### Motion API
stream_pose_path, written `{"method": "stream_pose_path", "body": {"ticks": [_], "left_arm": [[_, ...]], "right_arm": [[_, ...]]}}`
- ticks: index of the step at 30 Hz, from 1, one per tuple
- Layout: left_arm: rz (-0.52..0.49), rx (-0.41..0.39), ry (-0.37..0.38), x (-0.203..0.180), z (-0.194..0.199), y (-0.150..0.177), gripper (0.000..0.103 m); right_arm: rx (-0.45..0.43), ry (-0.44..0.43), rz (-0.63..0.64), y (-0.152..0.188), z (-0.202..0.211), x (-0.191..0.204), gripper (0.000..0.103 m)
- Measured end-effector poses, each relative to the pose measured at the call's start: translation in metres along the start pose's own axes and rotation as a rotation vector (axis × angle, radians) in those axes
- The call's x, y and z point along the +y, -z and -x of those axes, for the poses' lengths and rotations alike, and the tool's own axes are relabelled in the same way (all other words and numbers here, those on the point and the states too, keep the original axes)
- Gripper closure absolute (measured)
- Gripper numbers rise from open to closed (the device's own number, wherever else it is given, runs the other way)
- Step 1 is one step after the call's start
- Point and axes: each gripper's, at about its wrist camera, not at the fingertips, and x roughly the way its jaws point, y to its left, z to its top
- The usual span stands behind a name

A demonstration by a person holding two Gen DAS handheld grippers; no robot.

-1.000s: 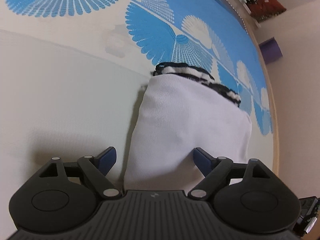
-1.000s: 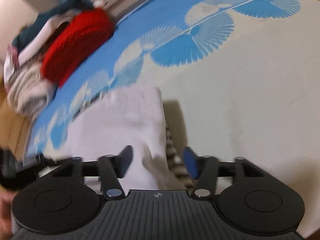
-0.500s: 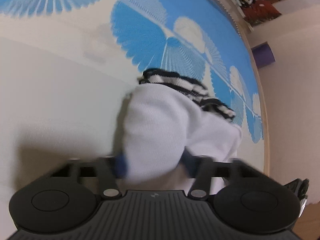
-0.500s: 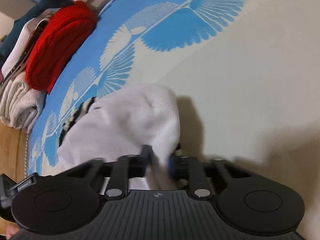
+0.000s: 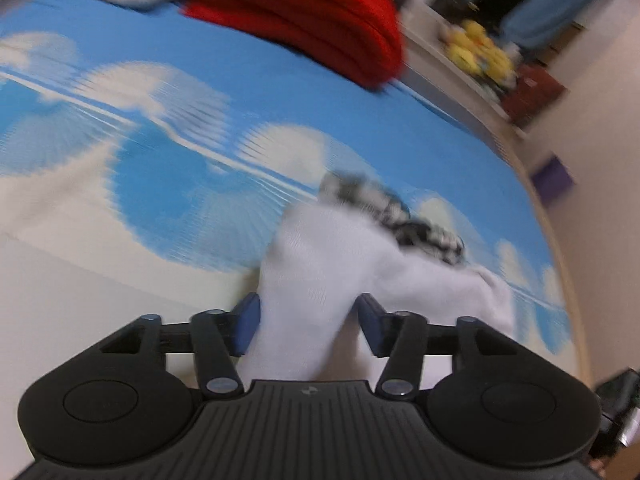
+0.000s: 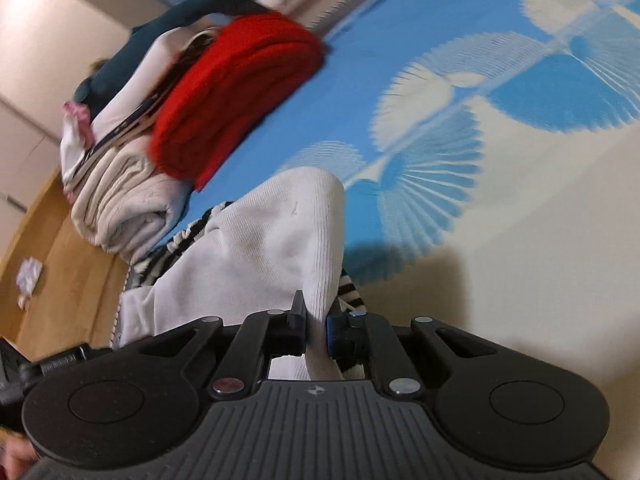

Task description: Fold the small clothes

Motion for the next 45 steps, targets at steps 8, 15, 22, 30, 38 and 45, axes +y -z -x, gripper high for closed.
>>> {"method": "stream_pose_path", "body": {"ticks": [8,15,22,30,38,45], "left_arm": [[-0.296,0.278,-0.018,-0.013,-0.021,0.045,0.044],[-0.314,0.325,-0.047,-0.008,-0.014,0.056,0.038],[-0.472,0.403,-0.085,-0.021,-0.030,0.079,0.037],[-0.438,0.377,-0.057,-0.020,-0.023,0.078,0.035],[-0.388,0.351,-0.049,-0.013,-0.012,0.070,0.036],[-0.499,0.375,-0.151,-0.010,-0.016,0.085,0.032]], "right_arm": [[0.041,0.173,0.017,-0.002,-0.042,-0.011,0.095],[0.019,0.211,0.022,0.001,-0.045,-0.011,0.087],[0.155,0.089,0.092,0.012,-0.015,-0.008,0.060],[0.214,0.076,0.177,0.033,0.003,-0.012,0.095],[0.205,0.142,0.187,0.035,0.008,-0.021,0.100],[0.269,0.259,0.269,0.042,-0.006,-0.017,0.096]]}}
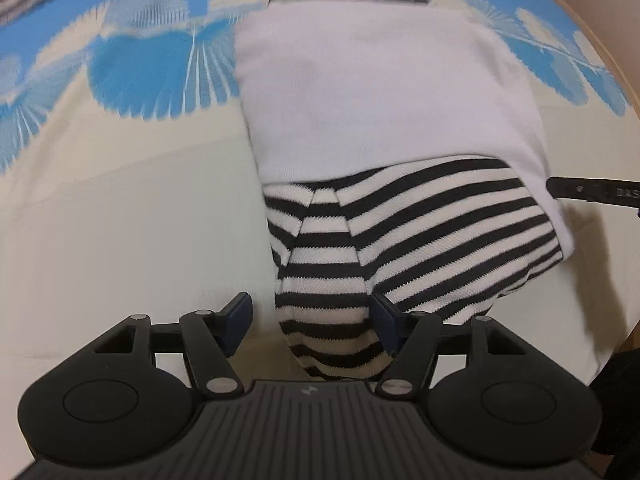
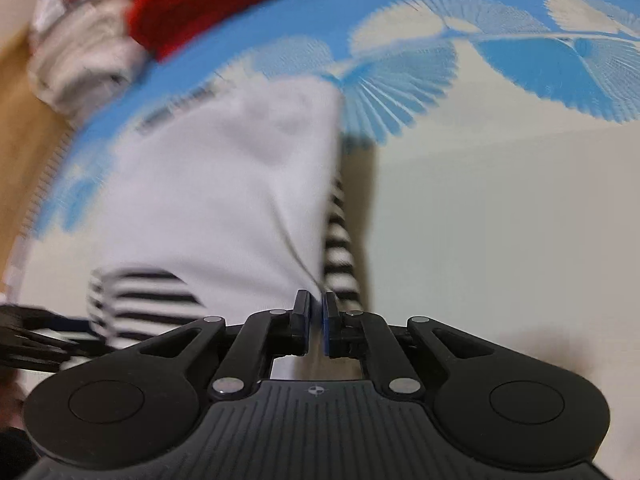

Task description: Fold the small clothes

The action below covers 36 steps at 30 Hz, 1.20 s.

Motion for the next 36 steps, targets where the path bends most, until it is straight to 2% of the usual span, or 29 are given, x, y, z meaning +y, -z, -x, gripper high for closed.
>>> {"method": "stream_pose_path", "body": {"ticks": [1,3,4,5,6,7,9,11,12,14,17,21,24,25,27,30,36], "left_arm": [[-0.009,-0.032,-0.018,-0.003,0.009,0.002,0.031],[-0.016,-0.103,-0.075,-0.006,0.030,0.006,0.028],[-0.020,-0.138,-0.096,-0.007,0.040,0.007,0.027],[-0.023,-0.190,-0.116,-0.009,0.054,0.010,0.022],[-0.024,-0.239,-0.129,-0.012,0.069,0.014,0.017],[-0.025,-0.297,-0.139,-0.015,0.084,0.019,0.017],[-0.018,-0.389,-0.145,-0.021,0.111,0.033,0.013],[0.019,-0.455,-0.136,-0.027,0.133,0.052,0.009],[0.035,-0.484,-0.120,-0.031,0.143,0.066,0.009],[0.039,-0.514,-0.110,-0.045,0.156,0.090,0.009],[0.050,-0.557,-0.130,-0.065,0.164,0.125,0.009],[0.114,-0.571,-0.137,-0.086,0.153,0.163,0.008],[0.160,-0.500,-0.142,-0.091,0.130,0.172,0.008],[0.187,-0.472,-0.125,-0.088,0.126,0.170,0.008],[0.231,-0.470,-0.100,-0.085,0.124,0.164,0.008],[0.190,-0.486,-0.161,-0.091,0.121,0.158,0.008],[0.213,-0.453,-0.151,-0.087,0.112,0.153,0.008]], "right_arm": [[-0.008,0.028,-0.001,0.001,0.003,0.002,0.091],[-0.082,0.049,0.004,-0.001,0.024,0.010,0.091],[-0.127,0.046,0.021,0.000,0.038,0.015,0.081],[-0.179,0.052,0.048,0.000,0.054,0.023,0.074],[-0.231,0.075,0.075,0.002,0.070,0.031,0.057],[-0.289,0.102,0.097,0.007,0.086,0.039,0.046],[-0.390,0.116,0.130,0.022,0.120,0.053,0.043],[-0.451,0.107,0.132,0.040,0.144,0.061,0.040],[-0.476,0.105,0.128,0.052,0.155,0.064,0.033],[-0.503,0.115,0.119,0.072,0.169,0.070,0.026],[-0.509,0.128,0.108,0.104,0.179,0.079,0.025],[-0.510,0.158,0.101,0.142,0.177,0.089,0.024],[-0.448,0.189,0.129,0.163,0.163,0.100,0.024],[-0.444,0.195,0.150,0.165,0.160,0.104,0.024],[-0.455,0.196,0.176,0.166,0.157,0.110,0.024],[-0.422,0.188,0.159,0.160,0.144,0.113,0.024],[-0.425,0.216,0.189,0.154,0.130,0.127,0.024]]}}
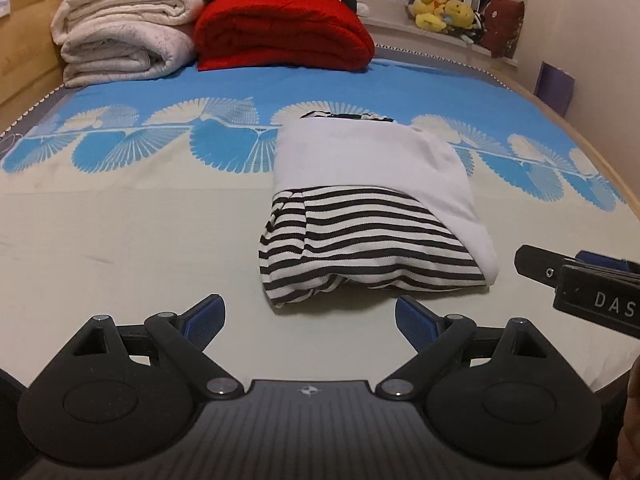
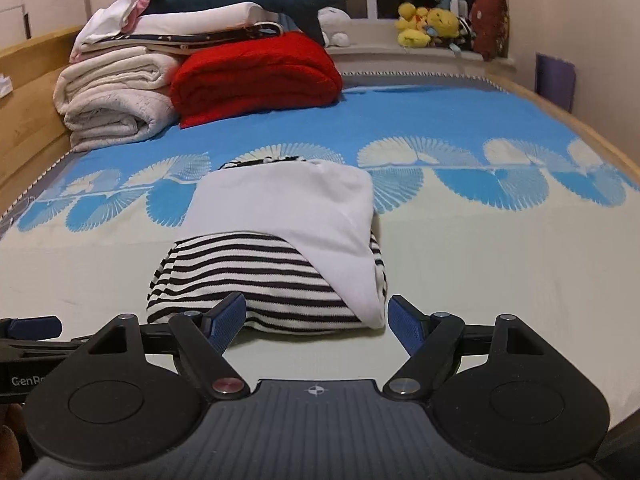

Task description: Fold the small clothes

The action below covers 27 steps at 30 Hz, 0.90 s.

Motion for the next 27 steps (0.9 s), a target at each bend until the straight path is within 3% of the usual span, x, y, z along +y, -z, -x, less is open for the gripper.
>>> {"method": "stream_pose_path", "body": {"ticks": [27], "left_arm": [[0.024,0.019,-0.001,0.001,-0.015,0.001,0.008]], "right_arm": [[0.024,-0.030,0.075,0.005,-0.009,0.018,0.023]]}}
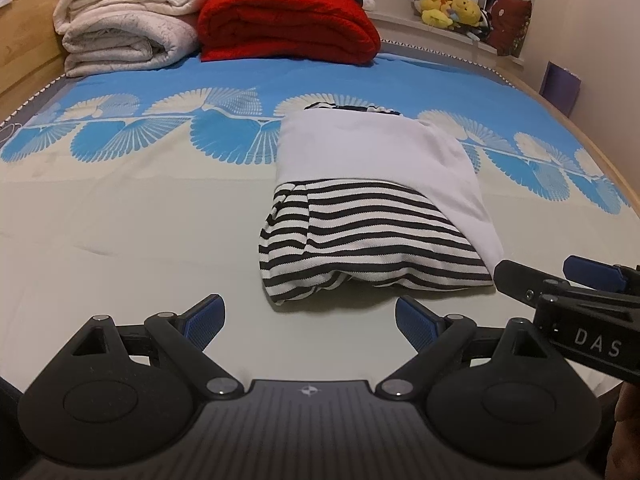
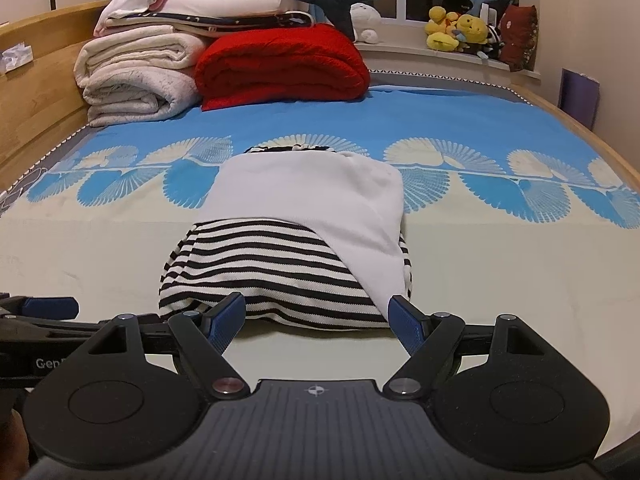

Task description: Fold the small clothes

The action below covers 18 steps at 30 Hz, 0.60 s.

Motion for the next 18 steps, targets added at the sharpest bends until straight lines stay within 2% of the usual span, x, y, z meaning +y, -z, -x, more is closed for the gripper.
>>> {"method": "stream_pose_path", "body": {"ticks": [18], "left_arm": [[-0.001,0.014,0.000,0.0005,-0.0036,0.0009,0.008]], "right_arm": [[0.010,0.009,0.018,0.0014,-0.0035,0.0033,0.023]]}}
